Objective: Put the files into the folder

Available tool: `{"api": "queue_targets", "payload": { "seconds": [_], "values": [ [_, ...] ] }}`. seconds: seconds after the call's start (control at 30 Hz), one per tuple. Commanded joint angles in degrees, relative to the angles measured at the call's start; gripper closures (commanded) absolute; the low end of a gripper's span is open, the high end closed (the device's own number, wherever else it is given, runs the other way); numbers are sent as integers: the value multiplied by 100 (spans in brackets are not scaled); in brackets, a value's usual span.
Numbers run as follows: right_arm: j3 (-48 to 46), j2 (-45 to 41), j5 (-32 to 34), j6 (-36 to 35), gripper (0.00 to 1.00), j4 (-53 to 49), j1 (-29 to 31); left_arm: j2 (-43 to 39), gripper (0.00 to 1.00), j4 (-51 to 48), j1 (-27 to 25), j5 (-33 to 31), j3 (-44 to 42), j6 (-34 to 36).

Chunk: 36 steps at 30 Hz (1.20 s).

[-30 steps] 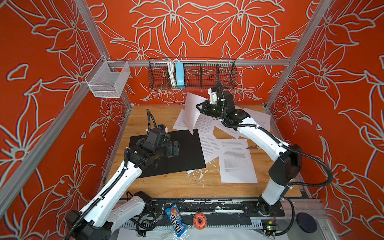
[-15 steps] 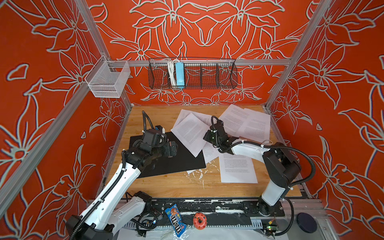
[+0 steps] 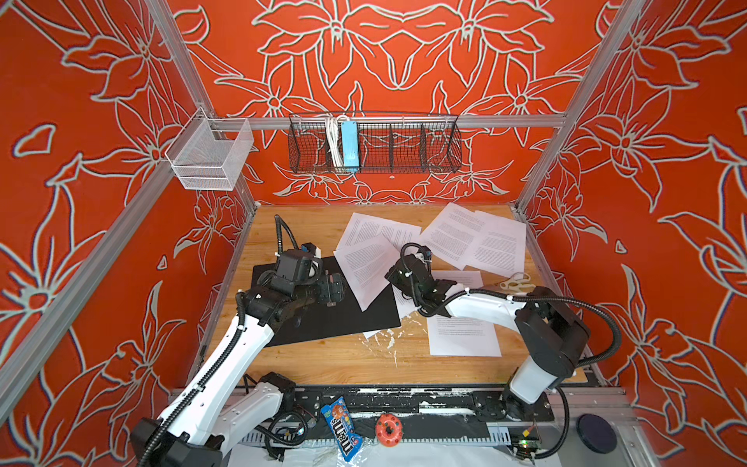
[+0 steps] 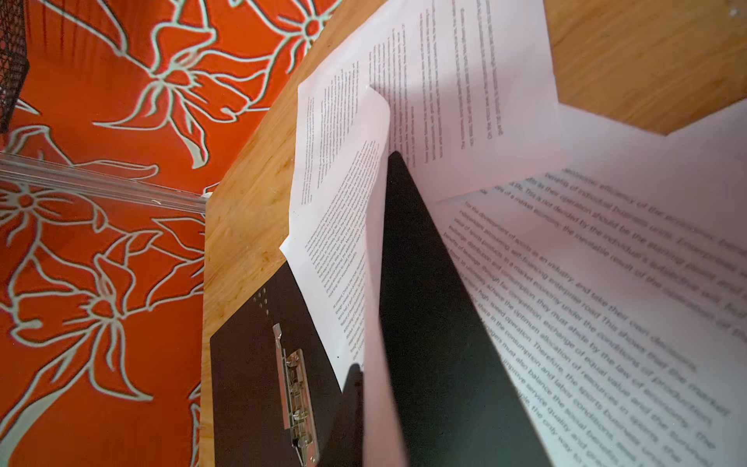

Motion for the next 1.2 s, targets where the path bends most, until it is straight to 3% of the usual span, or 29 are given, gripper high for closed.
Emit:
{"api": "queue_targets", "payload": {
  "seconds": [0.0,0.83,0.93,1.17],
  "values": [
    [232,77,113,591,100,-233,134,-3,2,64,49,133,-91,8],
    [432,402,329,1044,100,-402,979,-80,2,83,80,419,-126,2],
    [370,379,268,977,93,-428,1043,-109,2,82,80,425,-122,9],
    [153,344,163,1088,93,-506,1190,-124,2,100,81,469,-139,5]
  ]
}}
